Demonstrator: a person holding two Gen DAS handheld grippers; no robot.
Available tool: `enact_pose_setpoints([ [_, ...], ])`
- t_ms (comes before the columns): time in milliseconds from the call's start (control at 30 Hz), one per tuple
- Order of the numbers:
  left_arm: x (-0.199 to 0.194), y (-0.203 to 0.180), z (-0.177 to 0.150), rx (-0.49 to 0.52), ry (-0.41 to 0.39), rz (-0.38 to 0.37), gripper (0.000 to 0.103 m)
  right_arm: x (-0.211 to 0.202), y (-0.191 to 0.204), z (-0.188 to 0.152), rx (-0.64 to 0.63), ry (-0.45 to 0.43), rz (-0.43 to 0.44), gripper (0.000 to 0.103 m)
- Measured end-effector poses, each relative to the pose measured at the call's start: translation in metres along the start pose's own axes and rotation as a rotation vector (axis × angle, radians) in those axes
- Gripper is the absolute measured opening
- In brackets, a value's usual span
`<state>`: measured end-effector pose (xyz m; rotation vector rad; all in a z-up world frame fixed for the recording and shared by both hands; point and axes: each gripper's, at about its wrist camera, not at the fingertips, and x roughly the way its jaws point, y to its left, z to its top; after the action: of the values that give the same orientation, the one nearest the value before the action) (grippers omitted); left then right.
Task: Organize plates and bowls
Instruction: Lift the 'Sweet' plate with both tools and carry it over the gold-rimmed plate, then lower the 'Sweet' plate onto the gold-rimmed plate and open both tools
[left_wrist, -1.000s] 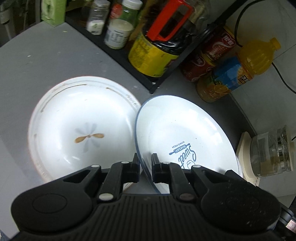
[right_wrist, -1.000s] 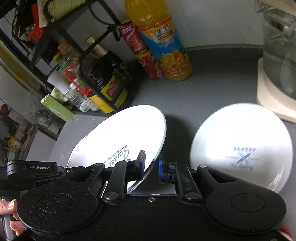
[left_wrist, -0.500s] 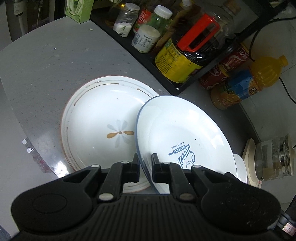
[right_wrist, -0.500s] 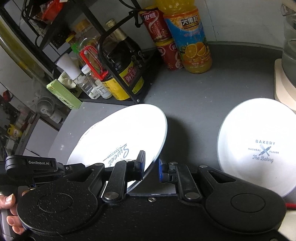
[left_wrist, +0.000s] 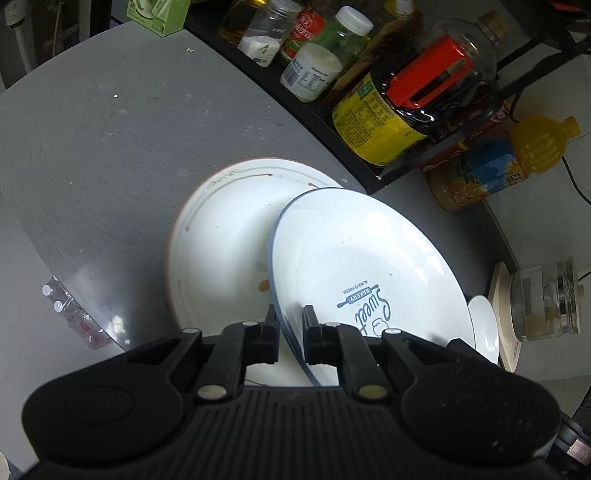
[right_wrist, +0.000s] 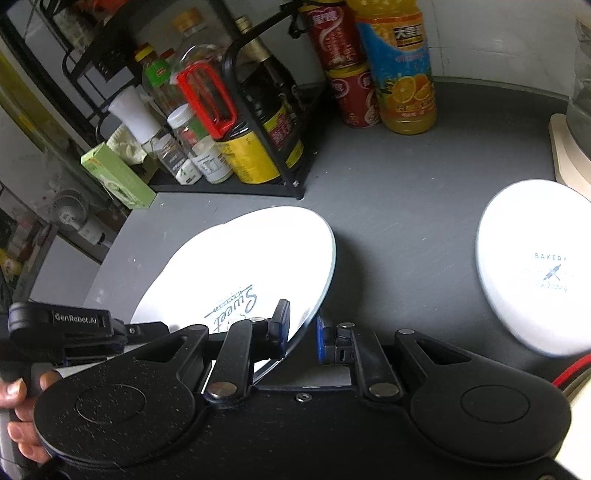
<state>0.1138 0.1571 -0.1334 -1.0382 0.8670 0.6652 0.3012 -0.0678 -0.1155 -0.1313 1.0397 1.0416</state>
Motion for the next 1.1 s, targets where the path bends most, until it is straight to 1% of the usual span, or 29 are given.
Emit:
enact_pose_setpoints([
  [200,0.001,0.02,0.013,0.014,0.031,-0.012,0.01,0.006,0.015,-0.007,0.021,0.005,-0.039,0.014],
  [367,0.004,0.028,0.019,0.044,0.053,-0.024,0.01,0.009,0.024,-0.014,0.044,0.003,-0.069,0.014],
  [567,0.009,0.037,0.025,0.062,0.084,-0.027,0.01,0.017,0.032,-0.021,0.058,0.0,-0.103,0.014],
  [667,0.012,0.041,0.028,0.065,0.099,-0.042,0.01,0.021,0.033,-0.021,0.077,-0.003,-0.111,0.013],
  [767,0.015,0.039,0.031,0.101,0.1,-0.028,0.01,0.026,0.033,-0.024,0.108,-0.007,-0.122,0.012],
  [900,0.02,0.04,0.036,0.124,0.111,-0.009,0.011,0.034,0.031,-0.03,0.155,-0.004,-0.128,0.01],
  [1033,0.026,0.043,0.042,0.137,0.145,0.009,0.011,0.043,0.034,-0.033,0.176,0.001,-0.148,0.01],
  [1100,0.025,0.042,0.044,0.162,0.141,0.023,0.011,0.045,0.034,-0.033,0.186,-0.002,-0.153,0.01],
])
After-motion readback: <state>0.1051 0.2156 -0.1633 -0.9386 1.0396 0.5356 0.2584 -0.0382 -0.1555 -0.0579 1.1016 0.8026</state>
